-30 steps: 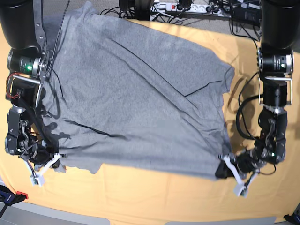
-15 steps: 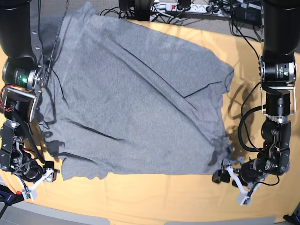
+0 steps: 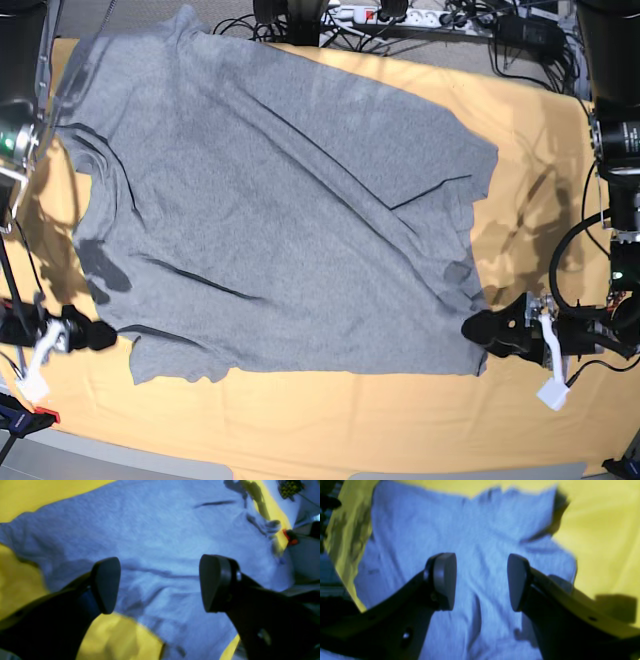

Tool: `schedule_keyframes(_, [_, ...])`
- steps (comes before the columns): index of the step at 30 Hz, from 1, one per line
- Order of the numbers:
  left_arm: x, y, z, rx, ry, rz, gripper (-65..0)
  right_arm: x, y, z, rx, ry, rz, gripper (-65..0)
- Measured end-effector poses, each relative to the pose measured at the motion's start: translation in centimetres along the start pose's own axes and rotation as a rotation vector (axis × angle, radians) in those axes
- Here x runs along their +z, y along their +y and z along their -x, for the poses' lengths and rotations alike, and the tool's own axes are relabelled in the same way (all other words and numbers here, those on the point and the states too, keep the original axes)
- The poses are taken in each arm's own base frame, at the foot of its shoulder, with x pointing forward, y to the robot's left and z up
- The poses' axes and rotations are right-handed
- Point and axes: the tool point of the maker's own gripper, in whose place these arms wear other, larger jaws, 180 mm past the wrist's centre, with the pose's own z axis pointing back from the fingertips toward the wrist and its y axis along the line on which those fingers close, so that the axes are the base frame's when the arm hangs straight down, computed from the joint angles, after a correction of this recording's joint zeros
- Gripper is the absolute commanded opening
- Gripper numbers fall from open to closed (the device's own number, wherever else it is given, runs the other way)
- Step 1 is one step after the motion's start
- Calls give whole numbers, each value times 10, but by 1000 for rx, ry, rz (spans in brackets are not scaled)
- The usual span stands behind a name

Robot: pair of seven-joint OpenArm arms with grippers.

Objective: Layout the t-shirt on the table in an organized manner, then fold the t-shirt properly
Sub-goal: 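Lower the hem onto the table and open both grippers, then grasp the shirt's sleeve edge with the right gripper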

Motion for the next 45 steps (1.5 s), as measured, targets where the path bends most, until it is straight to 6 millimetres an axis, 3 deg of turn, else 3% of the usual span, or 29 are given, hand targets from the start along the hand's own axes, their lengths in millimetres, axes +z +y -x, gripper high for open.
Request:
schedule_keyframes(5, [11,3,-3,-11,-3,-23,-156,13,17,32,85,26,-13,-319])
schedule_keyframes(10, [15,11,16,23,24,-42,-156,21,47,69,212,74,1,-319])
schedule_keyframes(14, [11,12,32,50,45,-35,-156,41,57,89,253,66,44,-319])
schedule_keyframes(20, [21,17,36,51,54,-60,-156,81,51,117,163,1,96,-319])
schedule_keyframes(25, [32,19,34,34,60,-86,-156,102,47,155,39,-20,114,-319])
schedule_keyframes(34, [57,21,10,16,-48,-116,-156,99,54,215,-118,14,125,-318])
schedule_keyframes(38, [70,23,1,13,-94,-133,-156,100,39,237,-122,113,221,-312])
schedule_keyframes(40, [71,23,2,13,-93,-136,-156,104,30,247,-116,167,278,-268])
schedule_keyframes(45, [72,24,2,13,-92,-140,-156,104,24,240,-104,130,307,-236])
